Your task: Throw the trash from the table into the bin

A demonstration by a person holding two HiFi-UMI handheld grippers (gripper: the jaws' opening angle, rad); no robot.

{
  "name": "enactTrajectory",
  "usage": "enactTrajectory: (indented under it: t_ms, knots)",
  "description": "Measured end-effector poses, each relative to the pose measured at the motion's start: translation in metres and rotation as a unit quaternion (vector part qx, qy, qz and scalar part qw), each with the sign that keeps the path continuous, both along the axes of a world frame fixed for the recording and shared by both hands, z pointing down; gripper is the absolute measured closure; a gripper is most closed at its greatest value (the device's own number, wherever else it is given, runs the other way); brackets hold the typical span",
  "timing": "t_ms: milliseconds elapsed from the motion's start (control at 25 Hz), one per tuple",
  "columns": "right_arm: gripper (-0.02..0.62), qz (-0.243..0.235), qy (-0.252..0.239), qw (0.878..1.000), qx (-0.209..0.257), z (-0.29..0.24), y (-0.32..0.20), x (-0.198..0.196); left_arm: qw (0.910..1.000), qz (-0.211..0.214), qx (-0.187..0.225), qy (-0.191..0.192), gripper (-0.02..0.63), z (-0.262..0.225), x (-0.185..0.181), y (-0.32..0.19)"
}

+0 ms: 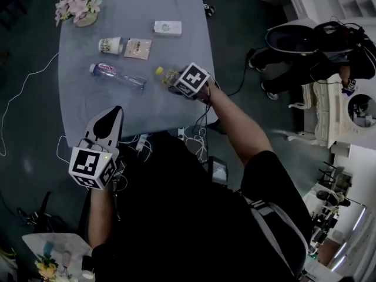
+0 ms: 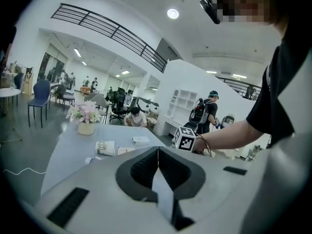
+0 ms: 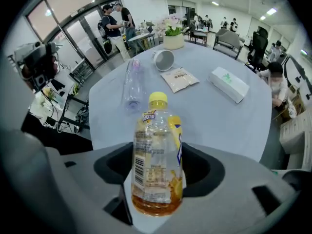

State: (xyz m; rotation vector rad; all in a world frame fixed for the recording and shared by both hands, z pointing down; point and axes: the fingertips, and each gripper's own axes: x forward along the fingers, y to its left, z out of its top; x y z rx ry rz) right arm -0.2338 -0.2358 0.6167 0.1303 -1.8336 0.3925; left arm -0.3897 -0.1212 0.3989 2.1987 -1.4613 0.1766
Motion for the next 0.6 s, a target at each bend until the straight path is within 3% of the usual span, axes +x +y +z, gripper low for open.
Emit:
enactTrajectory:
  t_ms: [280,600]
  knots:
    - [0.305,0.042,-0.046,0.997,0.035,-0.052,0.054,-0.032,0.9976,0.051,0.044,-0.016,0.591,-0.034,-0.015,0.051]
    - [0.305,0.069,-0.096,0.991,0.059,-0.118,0.121,-0.065,0.9933,0.096,0.061,-0.017,0.591,-0.055,-0.033,0.099]
